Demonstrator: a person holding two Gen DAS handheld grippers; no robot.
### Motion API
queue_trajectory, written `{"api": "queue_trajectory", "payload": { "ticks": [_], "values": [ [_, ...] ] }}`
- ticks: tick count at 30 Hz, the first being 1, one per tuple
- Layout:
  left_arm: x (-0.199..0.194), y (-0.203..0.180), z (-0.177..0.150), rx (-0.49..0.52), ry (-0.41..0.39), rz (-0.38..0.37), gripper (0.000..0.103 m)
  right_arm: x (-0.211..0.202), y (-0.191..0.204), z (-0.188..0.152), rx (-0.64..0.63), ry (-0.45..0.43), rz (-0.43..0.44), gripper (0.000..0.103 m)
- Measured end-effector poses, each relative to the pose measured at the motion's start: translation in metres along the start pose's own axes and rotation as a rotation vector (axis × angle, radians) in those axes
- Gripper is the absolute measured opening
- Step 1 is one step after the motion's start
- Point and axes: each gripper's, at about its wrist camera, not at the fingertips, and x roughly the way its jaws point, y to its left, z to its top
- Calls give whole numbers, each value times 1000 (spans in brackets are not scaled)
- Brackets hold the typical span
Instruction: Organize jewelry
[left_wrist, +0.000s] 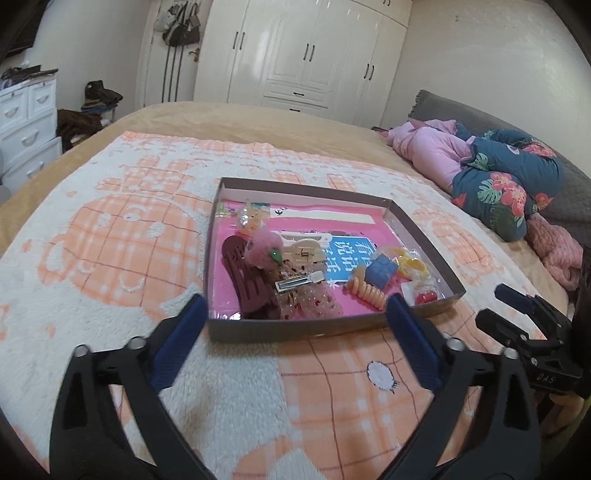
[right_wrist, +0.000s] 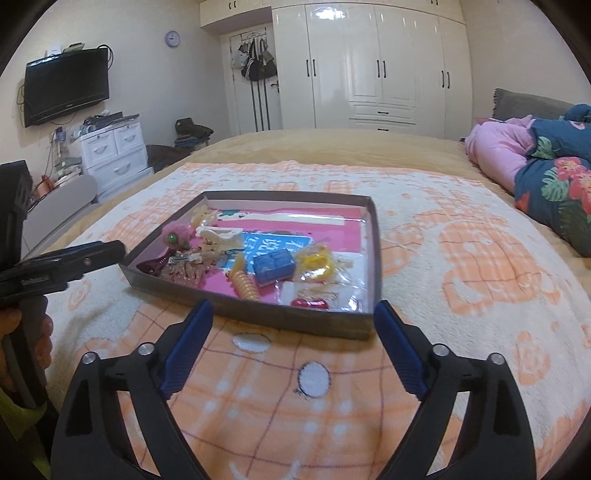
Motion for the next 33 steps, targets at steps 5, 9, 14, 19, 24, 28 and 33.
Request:
{"api": "queue_trajectory", "payload": {
  "ticks": [5, 9, 14, 19, 24, 28, 33],
  "values": [
    [-15, -11, -10, 23, -22, -6, 92, -18, 1, -8, -17, -43, -31, 94],
    [-23, -22, -21, 53, -30, -4, 92, -31, 1, -10, 0, -90, -48, 97],
    [-32, -34, -35, 79, -59, -5, 92, -44, 2, -12, 11, -149, -65, 97],
    [-39, -39, -39, 79, -95, 1, 92, -56, 0, -17, 30, -195, -74, 97],
    [-46, -38, -42, 63, -132, 19, 92, -67, -2, -23, 40, -262, -84, 97],
    [-51, -38, -45, 65, -158, 26, 92, -77, 0, -25, 29, -329, -98, 97],
    [-59, -39, -47, 72, -195, 21, 92, -87, 5, -27, 13, -393, -127, 97]
  ]
}}
